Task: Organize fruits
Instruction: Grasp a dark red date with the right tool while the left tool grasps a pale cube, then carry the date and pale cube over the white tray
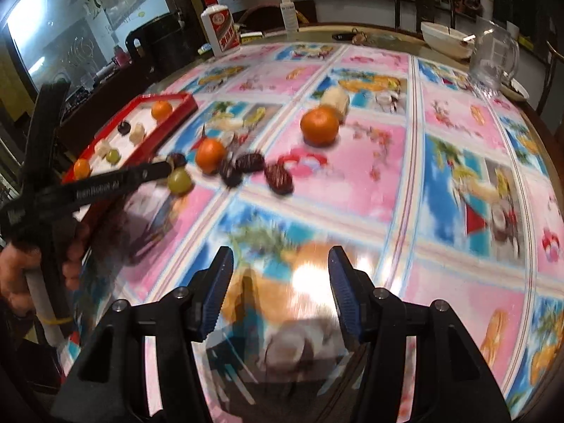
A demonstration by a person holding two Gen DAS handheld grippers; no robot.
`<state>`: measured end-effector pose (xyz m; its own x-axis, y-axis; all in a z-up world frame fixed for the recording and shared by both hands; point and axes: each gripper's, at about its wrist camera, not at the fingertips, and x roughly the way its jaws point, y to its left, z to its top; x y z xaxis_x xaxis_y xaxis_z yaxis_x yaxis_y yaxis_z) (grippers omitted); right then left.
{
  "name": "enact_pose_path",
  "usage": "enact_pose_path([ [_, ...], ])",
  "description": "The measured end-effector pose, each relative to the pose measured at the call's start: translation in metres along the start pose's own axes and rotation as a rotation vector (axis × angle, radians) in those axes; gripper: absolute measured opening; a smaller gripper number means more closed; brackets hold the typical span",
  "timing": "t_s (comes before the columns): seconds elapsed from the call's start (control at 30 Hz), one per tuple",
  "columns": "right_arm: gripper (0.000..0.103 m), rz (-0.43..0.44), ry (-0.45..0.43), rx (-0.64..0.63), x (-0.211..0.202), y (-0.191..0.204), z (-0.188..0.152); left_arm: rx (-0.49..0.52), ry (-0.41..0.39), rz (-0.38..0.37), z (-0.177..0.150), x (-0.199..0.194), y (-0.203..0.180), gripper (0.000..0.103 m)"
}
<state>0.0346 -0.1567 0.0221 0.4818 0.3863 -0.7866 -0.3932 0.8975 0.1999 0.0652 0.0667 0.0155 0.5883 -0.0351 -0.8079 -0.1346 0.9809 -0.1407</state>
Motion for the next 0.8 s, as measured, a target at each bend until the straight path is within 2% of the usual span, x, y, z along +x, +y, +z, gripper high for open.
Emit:
enact_pose_path([
  [0.07,0.057,0.015,-0.015,-0.011,0.010,-0.001,0.013,-0.024,0.012,-0.002,0.003,0.004,0.005,0.053],
  [0.13,0.057,0.035,-0.009,-0.021,0.021,-0.001,0.024,-0.016,0.024,-0.007,0.004,0.006,0.005,0.036],
  [0.17,0.057,0.039,-0.006,-0.028,0.029,-0.001,0.029,-0.003,0.031,-0.003,0.003,0.007,0.003,0.033],
  [0.27,0.054,0.037,0.001,-0.051,0.044,0.001,0.040,0.033,0.015,0.012,0.001,0.007,0.000,0.033],
  [0.33,0.042,0.048,0.021,-0.071,0.053,0.004,0.046,0.042,0.007,0.013,0.000,0.006,0.000,0.033],
  [0.4,0.038,0.025,0.027,-0.123,0.058,0.011,0.048,0.044,0.004,0.008,-0.001,0.006,0.000,0.033],
  [0.5,0.024,-0.018,0.026,-0.192,0.061,0.018,0.046,0.043,0.001,0.007,0.000,0.006,0.002,0.029],
  [0.63,0.024,-0.033,0.016,-0.206,0.057,0.019,0.042,0.029,-0.005,0.000,-0.003,0.002,0.006,0.026],
  [0.8,0.024,-0.001,-0.007,-0.152,0.039,0.013,0.034,0.022,0.001,-0.039,-0.011,-0.009,0.005,0.026],
])
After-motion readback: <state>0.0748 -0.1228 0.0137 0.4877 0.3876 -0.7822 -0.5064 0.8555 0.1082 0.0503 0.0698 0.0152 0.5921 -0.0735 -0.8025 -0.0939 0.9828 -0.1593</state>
